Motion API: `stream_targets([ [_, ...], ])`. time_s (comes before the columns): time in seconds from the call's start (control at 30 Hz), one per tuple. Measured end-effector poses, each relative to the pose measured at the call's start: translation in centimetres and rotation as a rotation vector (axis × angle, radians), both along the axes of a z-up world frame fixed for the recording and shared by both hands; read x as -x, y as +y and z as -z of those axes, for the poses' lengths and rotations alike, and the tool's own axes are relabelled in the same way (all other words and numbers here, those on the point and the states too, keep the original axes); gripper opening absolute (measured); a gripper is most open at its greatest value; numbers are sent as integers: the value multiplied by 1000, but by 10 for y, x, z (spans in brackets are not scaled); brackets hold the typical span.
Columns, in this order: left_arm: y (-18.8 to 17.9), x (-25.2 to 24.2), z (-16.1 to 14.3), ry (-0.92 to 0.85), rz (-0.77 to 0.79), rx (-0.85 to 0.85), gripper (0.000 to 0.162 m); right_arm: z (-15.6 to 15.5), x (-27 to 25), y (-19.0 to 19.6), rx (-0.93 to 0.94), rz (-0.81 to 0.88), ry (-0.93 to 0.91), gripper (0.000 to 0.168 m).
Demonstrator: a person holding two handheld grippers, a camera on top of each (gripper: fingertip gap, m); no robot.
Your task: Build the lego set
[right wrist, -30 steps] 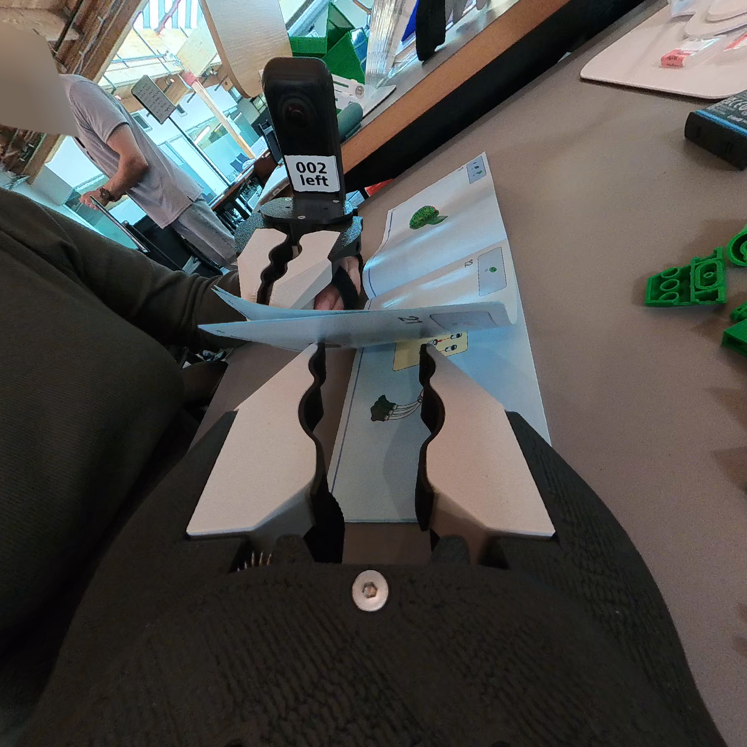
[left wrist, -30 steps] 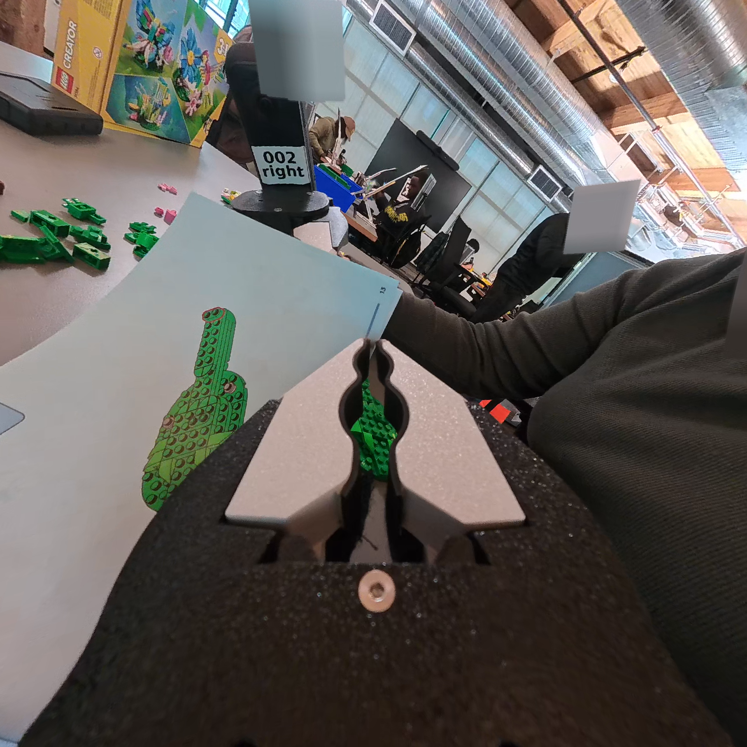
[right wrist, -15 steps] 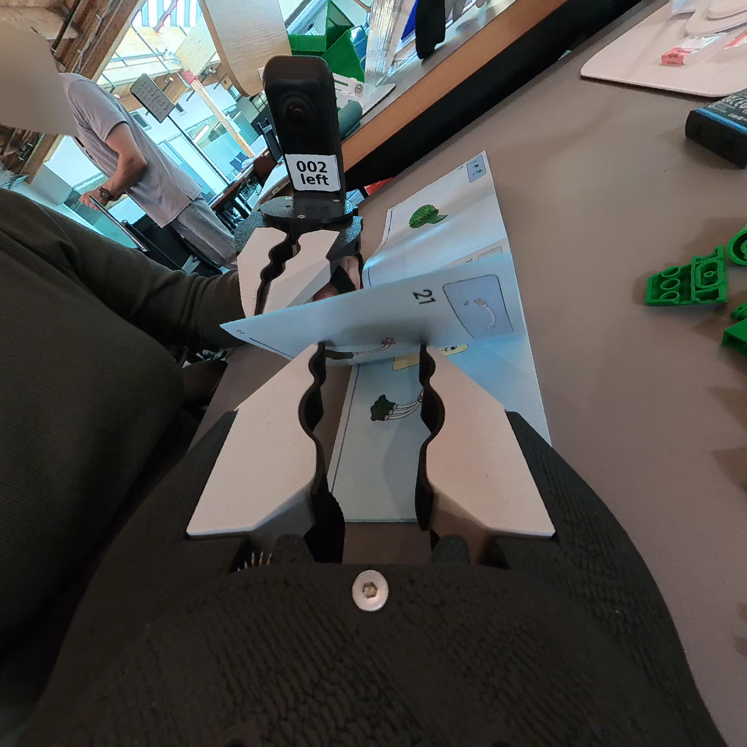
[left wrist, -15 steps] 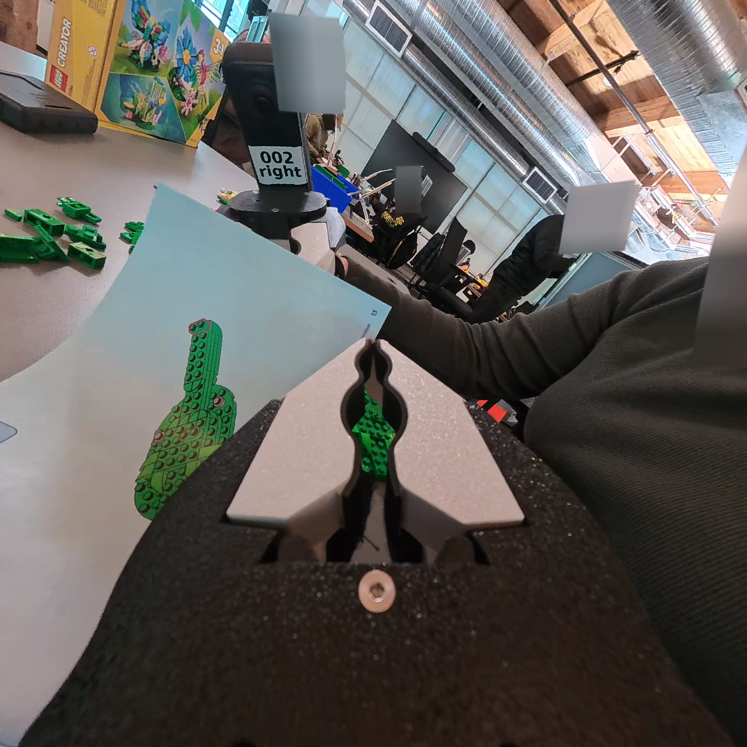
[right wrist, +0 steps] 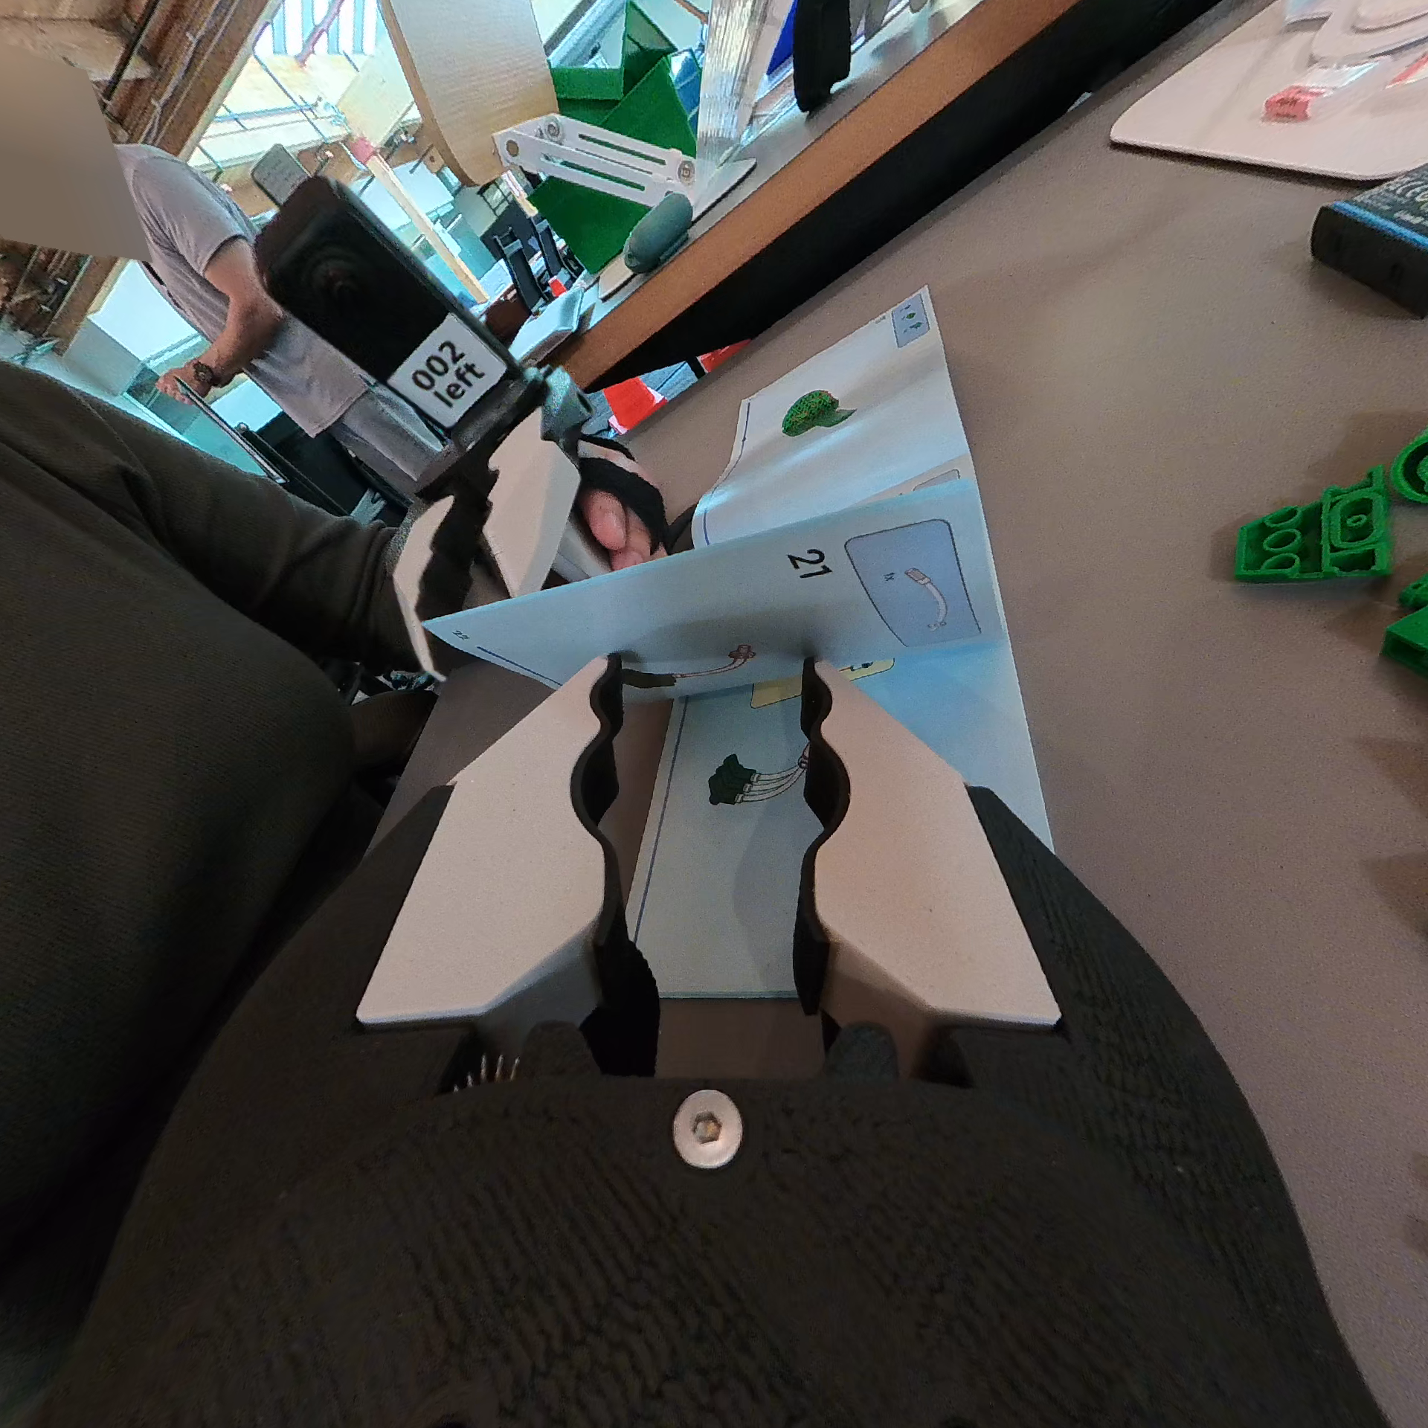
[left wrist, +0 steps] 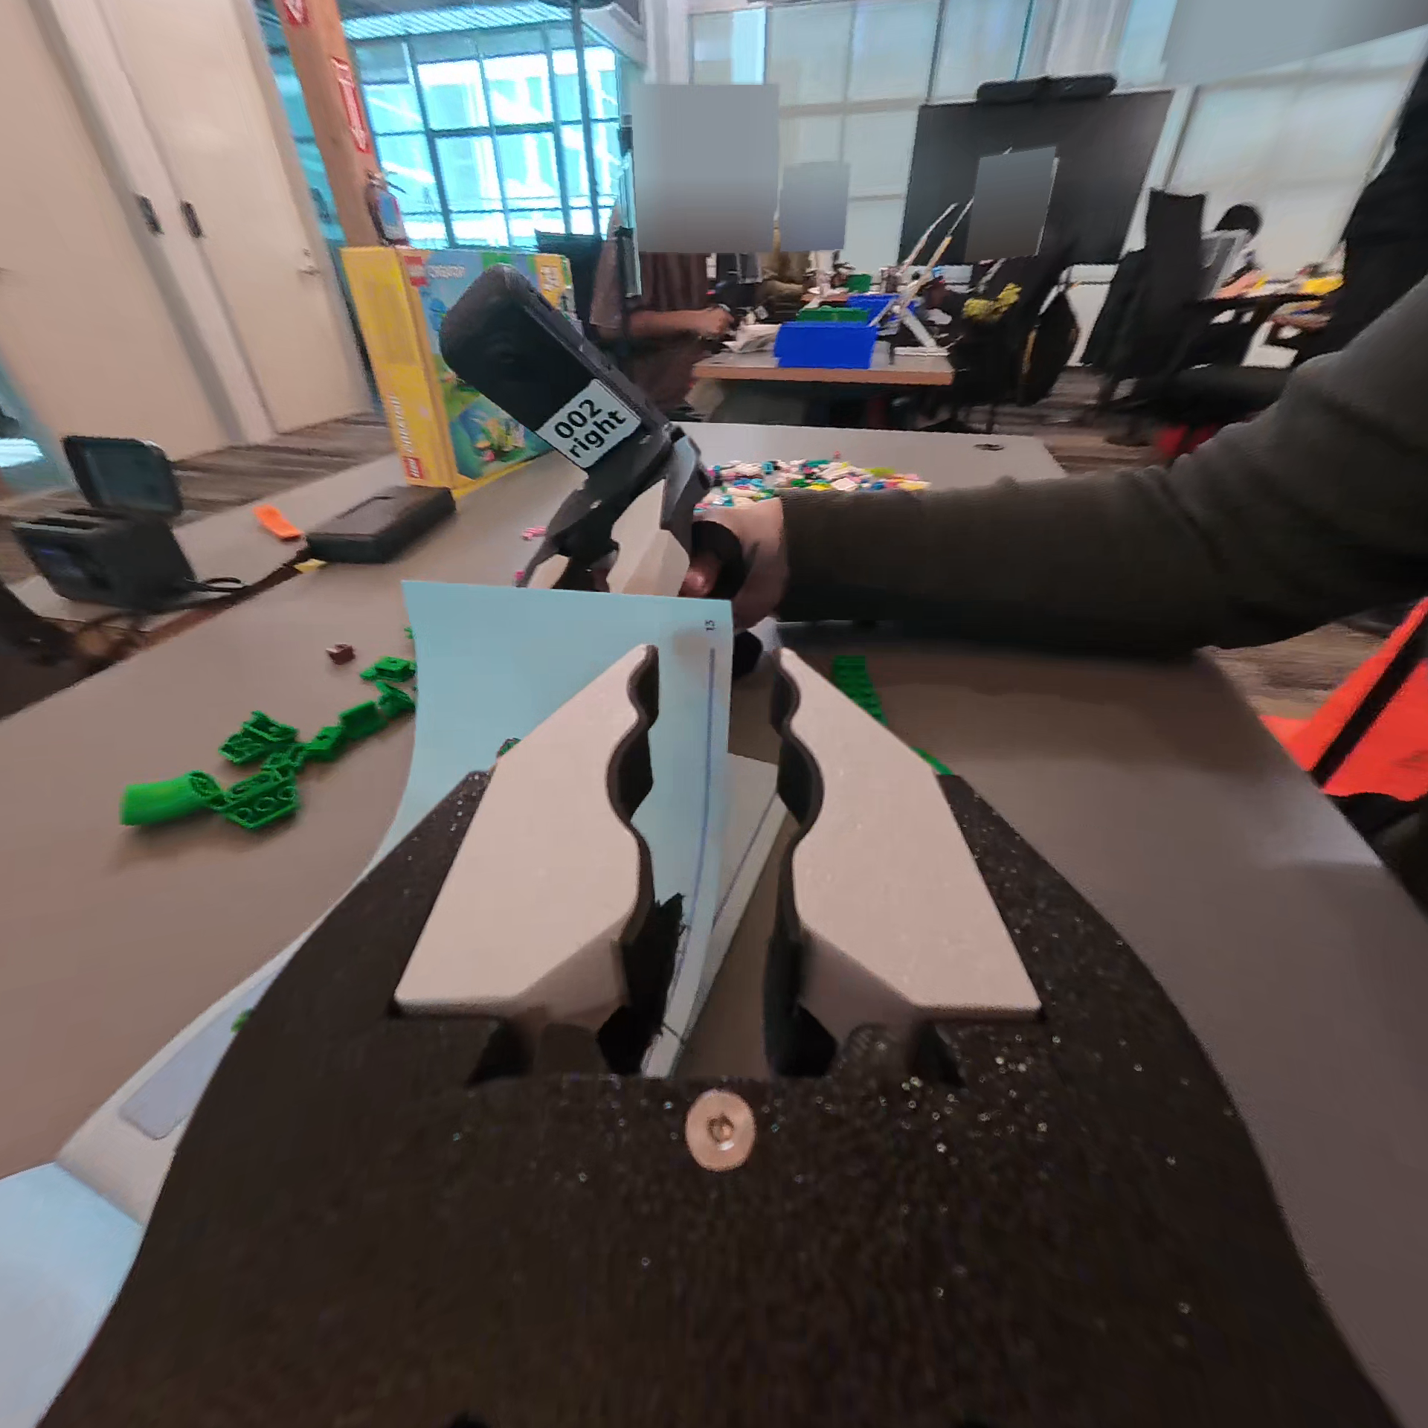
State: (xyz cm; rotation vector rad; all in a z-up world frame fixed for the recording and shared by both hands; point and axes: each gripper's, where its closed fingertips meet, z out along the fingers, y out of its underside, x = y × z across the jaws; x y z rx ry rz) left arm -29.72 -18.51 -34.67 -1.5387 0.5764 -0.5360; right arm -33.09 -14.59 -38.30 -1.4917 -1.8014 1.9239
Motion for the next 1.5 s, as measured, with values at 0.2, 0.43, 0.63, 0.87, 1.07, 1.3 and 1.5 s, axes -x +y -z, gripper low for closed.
stream_targets([
  [0.2,0,1,-1,-9,-3,-5,5,0,0,0,-1,0,-1,45],
  [0.43,-2,3,-4,-55,22,7,0,0,1,0,0,0,-1,45],
  [0.63,-2,4,-4,-64,25,18,0,0,1,1,0,0,-2,45],
  [0.87,3,11,2,-13,-38,39,0,-3,-3,2,-6,-4,23,46],
  [1.07,3,8,3,8,-37,39,0,11,-11,11,-149,8,-16,45],
  [1.3,4,-3,9,116,-58,-8,21,13,-11,11,-120,4,-39,45],
  [1.5,5,-5,13,139,-54,7,20,13,-10,12,-105,7,-48,45],
])
